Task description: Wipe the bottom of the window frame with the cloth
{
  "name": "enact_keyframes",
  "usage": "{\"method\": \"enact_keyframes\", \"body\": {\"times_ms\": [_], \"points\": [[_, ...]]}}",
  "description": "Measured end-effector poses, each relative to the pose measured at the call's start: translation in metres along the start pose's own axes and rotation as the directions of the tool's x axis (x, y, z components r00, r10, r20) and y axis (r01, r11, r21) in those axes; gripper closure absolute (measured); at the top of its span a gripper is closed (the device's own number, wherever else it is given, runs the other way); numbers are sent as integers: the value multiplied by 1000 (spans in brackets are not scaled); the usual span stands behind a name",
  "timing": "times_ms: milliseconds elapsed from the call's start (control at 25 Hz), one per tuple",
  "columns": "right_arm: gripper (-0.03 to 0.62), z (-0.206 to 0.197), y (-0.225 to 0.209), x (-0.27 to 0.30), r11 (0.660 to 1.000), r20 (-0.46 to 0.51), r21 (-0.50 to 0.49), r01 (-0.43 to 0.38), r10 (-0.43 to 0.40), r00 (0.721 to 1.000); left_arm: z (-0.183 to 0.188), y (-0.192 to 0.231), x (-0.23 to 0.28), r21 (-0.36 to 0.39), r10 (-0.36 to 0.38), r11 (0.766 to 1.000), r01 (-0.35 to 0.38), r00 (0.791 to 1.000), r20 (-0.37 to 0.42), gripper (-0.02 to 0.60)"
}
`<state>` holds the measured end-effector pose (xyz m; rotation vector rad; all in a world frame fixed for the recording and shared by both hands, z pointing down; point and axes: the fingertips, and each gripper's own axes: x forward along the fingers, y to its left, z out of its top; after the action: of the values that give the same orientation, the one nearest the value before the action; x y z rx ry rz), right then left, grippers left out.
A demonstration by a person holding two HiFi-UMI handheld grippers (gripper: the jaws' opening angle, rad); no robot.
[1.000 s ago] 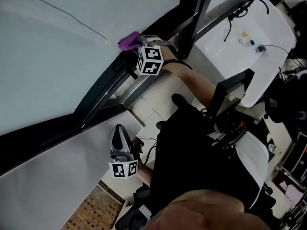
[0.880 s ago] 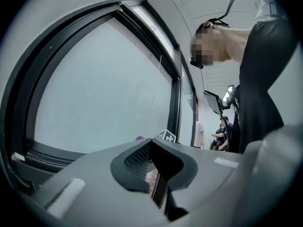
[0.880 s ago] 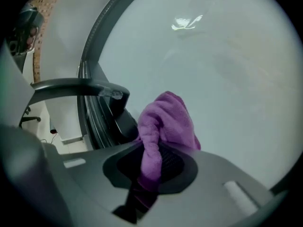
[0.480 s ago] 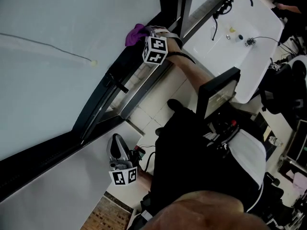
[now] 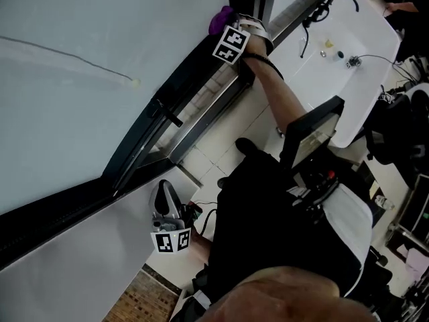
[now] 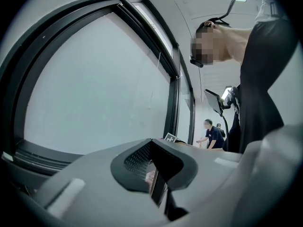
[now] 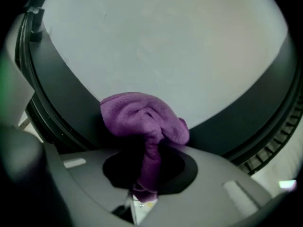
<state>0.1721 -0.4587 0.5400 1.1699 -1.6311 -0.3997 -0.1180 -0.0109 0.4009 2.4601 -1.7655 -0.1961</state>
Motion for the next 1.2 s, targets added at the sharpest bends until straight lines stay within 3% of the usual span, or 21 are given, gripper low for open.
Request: {"method": "enact_keyframes", "body": {"times_ms": [160, 200, 240, 280, 320, 360, 400, 440, 480, 520, 600, 640, 720, 800, 1000, 1200], "points": [[531, -9, -3, -18, 976, 102, 202, -82, 62, 993, 1, 5, 0, 3, -11, 1000, 11, 1000, 2, 591], [531, -4, 0, -37, 949, 171, 284, -137, 90, 981, 1, 8, -4, 1, -7, 1000, 7, 1000, 3, 591], [531, 8, 7, -60, 902, 272, 369, -226, 128, 954, 1, 11, -7, -2, 1, 1000, -1, 1000, 6, 591], [530, 26, 16, -85, 827, 396, 438, -354, 176, 901, 1, 13, -11, -6, 9, 1000, -8, 1000, 12, 589], [530, 47, 30, -110, 725, 525, 471, -503, 228, 820, 1, 13, -14, -9, 16, 1000, -16, 1000, 19, 591], [530, 69, 46, -135, 614, 635, 462, -640, 275, 722, 1, 13, -17, -11, 22, 1000, -22, 999, 27, 589], [530, 89, 63, -156, 526, 710, 424, -737, 312, 632, 2, 12, -20, -12, 28, 1000, -27, 999, 35, 590], [530, 106, 79, -171, 491, 745, 377, -785, 343, 572, 4, 11, -23, -11, 32, 999, -31, 999, 43, 589], [530, 120, 94, -180, 515, 746, 329, -791, 372, 552, 7, 10, -26, -9, 36, 999, -35, 998, 48, 591], [530, 132, 108, -184, 583, 723, 277, -764, 397, 566, 9, 10, -29, -7, 41, 999, -41, 998, 52, 591], [529, 148, 135, -179, 749, 634, 145, -647, 431, 642, 11, 12, -34, -10, 57, 998, -56, 997, 54, 591], [530, 152, 147, -170, 813, 578, 73, -577, 437, 689, 12, 13, -35, -14, 66, 998, -66, 996, 53, 591], [530, 156, 165, -148, 885, 485, -36, -464, 421, 766, 12, 16, -35, -19, 84, 996, -83, 995, 47, 591], [534, 157, 167, -138, 914, 455, -83, -397, 389, 801, 15, 17, -34, -20, 97, 995, -96, 995, 37, 589], [533, 150, 159, -132, 927, 451, -134, -352, 373, 811, 14, 14, -29, -14, 99, 995, -99, 995, 29, 591], [533, 110, 118, -99, 953, 399, -80, -291, 298, 867, 10, 10, -20, -10, 70, 997, -70, 997, 20, 591]]}}
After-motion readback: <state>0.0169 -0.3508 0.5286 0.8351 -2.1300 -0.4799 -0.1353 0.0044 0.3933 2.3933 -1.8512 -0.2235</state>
